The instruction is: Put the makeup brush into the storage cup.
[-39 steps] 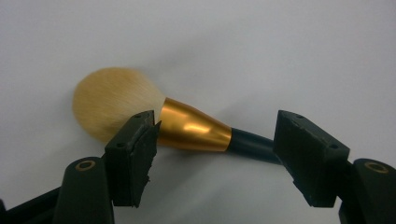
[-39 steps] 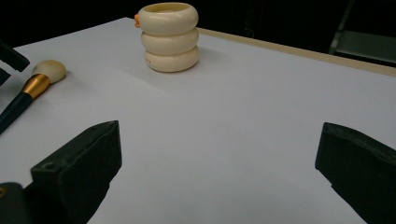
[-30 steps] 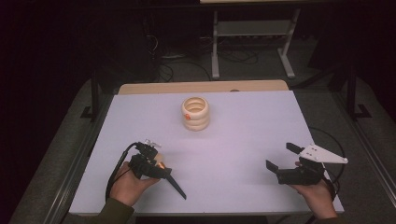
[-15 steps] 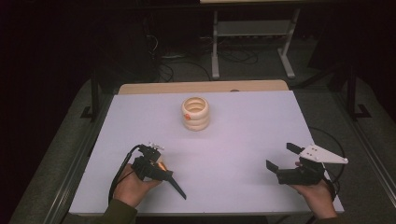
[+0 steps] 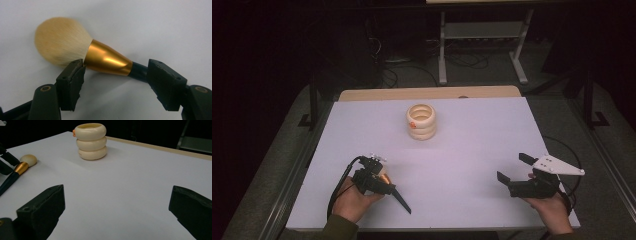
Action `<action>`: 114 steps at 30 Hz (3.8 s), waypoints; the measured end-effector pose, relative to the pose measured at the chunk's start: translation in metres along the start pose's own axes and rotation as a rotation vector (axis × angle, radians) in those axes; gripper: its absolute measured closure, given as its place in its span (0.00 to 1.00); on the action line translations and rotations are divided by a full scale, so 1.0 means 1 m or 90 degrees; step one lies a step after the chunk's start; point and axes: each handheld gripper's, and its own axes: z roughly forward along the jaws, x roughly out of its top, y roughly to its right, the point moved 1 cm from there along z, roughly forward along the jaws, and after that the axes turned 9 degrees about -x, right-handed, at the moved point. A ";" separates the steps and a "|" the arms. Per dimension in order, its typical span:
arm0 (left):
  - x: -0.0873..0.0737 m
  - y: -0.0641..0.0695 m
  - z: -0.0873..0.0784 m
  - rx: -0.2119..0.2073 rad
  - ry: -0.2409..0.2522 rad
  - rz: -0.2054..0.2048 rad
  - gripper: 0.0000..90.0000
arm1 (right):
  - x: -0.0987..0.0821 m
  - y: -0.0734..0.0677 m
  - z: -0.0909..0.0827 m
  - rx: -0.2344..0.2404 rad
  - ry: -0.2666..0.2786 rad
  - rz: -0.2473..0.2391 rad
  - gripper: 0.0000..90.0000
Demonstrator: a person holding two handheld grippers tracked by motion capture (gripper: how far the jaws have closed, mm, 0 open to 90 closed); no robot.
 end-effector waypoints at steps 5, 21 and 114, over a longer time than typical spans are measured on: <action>0.000 -0.001 0.001 0.002 -0.008 0.001 0.32 | 0.000 0.000 0.000 0.000 0.000 -0.002 0.00; 0.003 0.001 0.013 0.012 -0.009 -0.006 0.25 | -0.001 0.000 0.000 -0.002 -0.001 -0.002 0.00; -0.007 -0.029 0.000 -0.060 0.015 0.120 0.75 | -0.002 0.000 0.005 -0.006 -0.010 -0.001 0.00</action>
